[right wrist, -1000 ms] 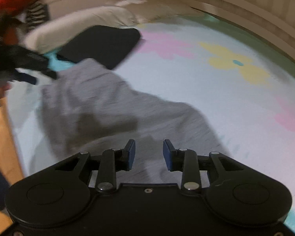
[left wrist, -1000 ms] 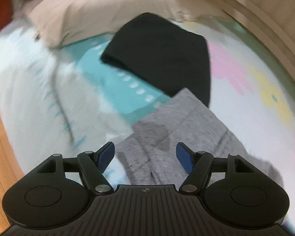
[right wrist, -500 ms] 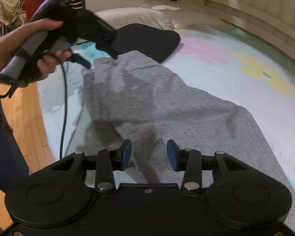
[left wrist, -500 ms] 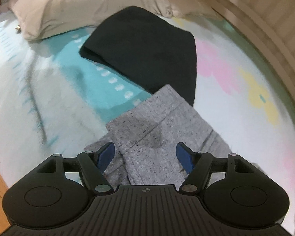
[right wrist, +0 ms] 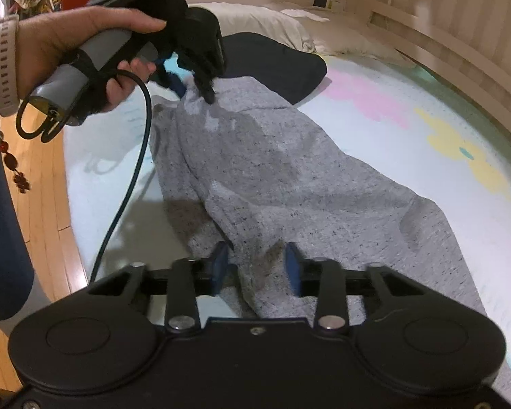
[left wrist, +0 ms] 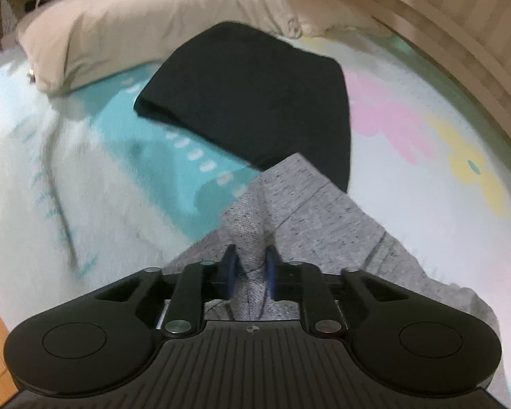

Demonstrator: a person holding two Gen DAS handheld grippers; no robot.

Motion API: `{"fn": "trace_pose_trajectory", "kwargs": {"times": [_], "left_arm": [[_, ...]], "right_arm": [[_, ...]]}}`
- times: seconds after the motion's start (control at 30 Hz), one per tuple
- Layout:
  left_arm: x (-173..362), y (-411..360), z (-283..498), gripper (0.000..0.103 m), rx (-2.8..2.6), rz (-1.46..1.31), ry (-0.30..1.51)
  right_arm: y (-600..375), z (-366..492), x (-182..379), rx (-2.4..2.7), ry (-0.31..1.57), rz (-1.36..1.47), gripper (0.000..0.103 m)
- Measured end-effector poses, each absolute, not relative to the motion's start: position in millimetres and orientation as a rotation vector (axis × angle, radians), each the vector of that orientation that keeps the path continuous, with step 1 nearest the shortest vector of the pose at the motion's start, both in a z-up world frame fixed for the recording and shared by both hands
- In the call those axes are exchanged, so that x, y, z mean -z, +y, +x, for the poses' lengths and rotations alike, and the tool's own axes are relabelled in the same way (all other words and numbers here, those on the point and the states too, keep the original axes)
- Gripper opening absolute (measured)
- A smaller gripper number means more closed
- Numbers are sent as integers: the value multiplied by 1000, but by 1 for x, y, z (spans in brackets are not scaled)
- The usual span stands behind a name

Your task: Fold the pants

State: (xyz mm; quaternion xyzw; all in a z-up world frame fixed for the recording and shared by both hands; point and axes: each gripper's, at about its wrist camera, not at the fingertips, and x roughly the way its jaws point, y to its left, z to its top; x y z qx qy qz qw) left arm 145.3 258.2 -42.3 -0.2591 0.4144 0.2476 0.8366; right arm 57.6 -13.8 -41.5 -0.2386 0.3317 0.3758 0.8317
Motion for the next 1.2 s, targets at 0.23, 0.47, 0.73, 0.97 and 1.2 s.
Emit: {"fn": "trace_pose_trajectory", "kwargs": {"times": [0.23, 0.47, 0.73, 0.97, 1.2], "left_arm": [[3, 253, 126, 10, -507, -578, 767], [7, 260, 102, 11, -536, -578, 844], [27, 263, 106, 32, -677, -504, 955], [-14, 240, 101, 32, -794, -307, 747], [-6, 154, 143, 32, -294, -144, 817]], "right_arm": [[-18, 55, 38, -758, 665, -529, 6], [-36, 48, 8, -817, 657, -467, 7], [-10, 45, 59, -850, 763, -632, 11], [-37, 45, 20, -878, 739, -480, 57], [-73, 84, 8, -729, 803, -310, 56]]}}
